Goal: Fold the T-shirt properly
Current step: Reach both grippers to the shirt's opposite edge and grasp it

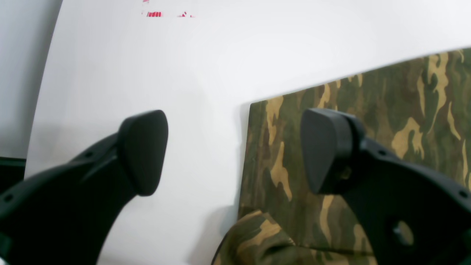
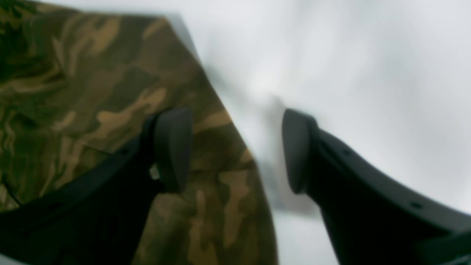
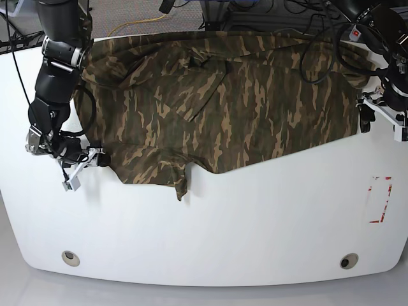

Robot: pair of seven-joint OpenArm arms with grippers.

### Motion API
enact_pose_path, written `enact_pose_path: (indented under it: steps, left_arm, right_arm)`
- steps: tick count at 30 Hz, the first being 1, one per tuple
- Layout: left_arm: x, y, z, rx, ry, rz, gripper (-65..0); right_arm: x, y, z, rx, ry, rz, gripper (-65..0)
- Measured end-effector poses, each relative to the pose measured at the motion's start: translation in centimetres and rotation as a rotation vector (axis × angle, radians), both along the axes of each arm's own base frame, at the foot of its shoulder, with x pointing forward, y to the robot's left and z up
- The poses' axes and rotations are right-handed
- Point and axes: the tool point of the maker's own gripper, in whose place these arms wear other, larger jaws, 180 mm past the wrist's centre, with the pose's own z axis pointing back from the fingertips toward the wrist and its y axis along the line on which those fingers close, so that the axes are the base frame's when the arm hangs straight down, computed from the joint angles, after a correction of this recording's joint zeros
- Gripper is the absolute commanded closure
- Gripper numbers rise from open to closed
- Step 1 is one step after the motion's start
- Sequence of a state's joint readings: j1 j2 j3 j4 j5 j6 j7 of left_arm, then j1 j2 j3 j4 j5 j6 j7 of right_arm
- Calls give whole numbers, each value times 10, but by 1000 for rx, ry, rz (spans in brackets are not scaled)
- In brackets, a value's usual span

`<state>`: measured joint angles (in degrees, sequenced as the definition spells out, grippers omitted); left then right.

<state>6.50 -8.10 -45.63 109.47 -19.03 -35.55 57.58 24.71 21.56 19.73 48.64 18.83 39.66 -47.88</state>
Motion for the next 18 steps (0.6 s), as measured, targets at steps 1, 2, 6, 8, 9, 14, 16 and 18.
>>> enact_pose_path:
  steps: [1,2,6,8,9,14,16,18]
  left_arm:
    - [0,0,0,1,0,1,-525]
    - [0,0,0,2,1,1,-525]
    - [-3,8,-4,55,43,21,-529]
    - [-2,11,-3,83,41,28,-531]
    - [1,9,-2,95,31,19,-531]
    - [11,-7,-7,104,41,-39,-531]
    - [15,-9,-12,73,35,-41,-531]
    - [19,-3,-26,43,67,-18,-531]
  right_arm:
    - [2,2,0,16,-15,-6,-357]
    - [1,5,-1,21,-10,-3,-357]
    - [4,24,-4,54,-15,7,-357]
    - [6,36,-5,84,-32,11,-357]
    - [7,41,-5,94,-36,14,-357]
    - [10,58,-5,123,-47,30,-355]
    - [11,63,-6,131,-49,33,-346]
    - [11,67,-6,138,-53,34,-290]
